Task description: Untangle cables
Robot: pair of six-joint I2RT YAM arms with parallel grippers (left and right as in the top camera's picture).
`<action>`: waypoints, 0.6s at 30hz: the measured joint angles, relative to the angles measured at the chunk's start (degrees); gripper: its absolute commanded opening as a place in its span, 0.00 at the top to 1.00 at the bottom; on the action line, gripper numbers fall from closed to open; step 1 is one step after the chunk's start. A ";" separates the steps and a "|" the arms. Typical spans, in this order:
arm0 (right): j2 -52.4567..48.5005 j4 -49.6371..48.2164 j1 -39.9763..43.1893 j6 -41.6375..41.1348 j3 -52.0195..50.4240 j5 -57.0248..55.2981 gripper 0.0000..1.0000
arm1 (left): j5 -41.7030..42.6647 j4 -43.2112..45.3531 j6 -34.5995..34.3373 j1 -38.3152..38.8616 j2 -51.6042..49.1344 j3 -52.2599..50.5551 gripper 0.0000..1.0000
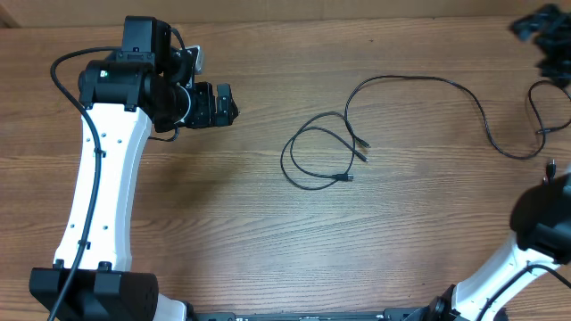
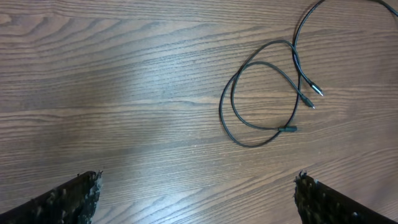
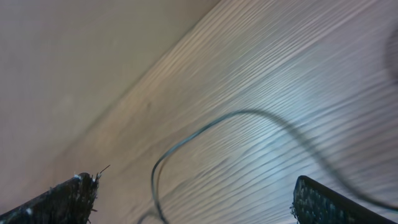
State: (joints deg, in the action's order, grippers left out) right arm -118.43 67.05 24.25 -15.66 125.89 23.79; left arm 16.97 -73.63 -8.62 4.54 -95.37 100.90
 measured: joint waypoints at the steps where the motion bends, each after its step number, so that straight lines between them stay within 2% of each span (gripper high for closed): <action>1: -0.50 0.68 -2.19 0.20 0.00 0.02 0.00 | 0.00 -0.02 0.00 0.00 0.00 0.00 0.00; 6: -2.60 3.21 -9.07 0.31 -0.07 0.22 0.00 | 0.00 0.00 0.00 0.00 0.00 0.00 0.00; 9: -2.73 3.02 -13.99 -2.34 -3.04 -0.04 0.00 | 0.00 0.02 0.00 0.00 0.00 0.00 0.00; 13: -2.82 -4.39 -17.77 -8.46 -12.59 0.79 0.00 | 0.00 0.02 0.00 0.00 0.00 0.00 0.00; 18: -3.15 -14.60 -22.49 -12.07 -22.25 3.98 0.00 | 0.00 -0.02 0.00 0.00 0.00 0.00 0.00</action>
State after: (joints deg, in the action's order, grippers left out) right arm -121.58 52.45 1.76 -27.73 103.63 27.77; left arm 16.97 -73.65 -8.62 4.54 -95.37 100.90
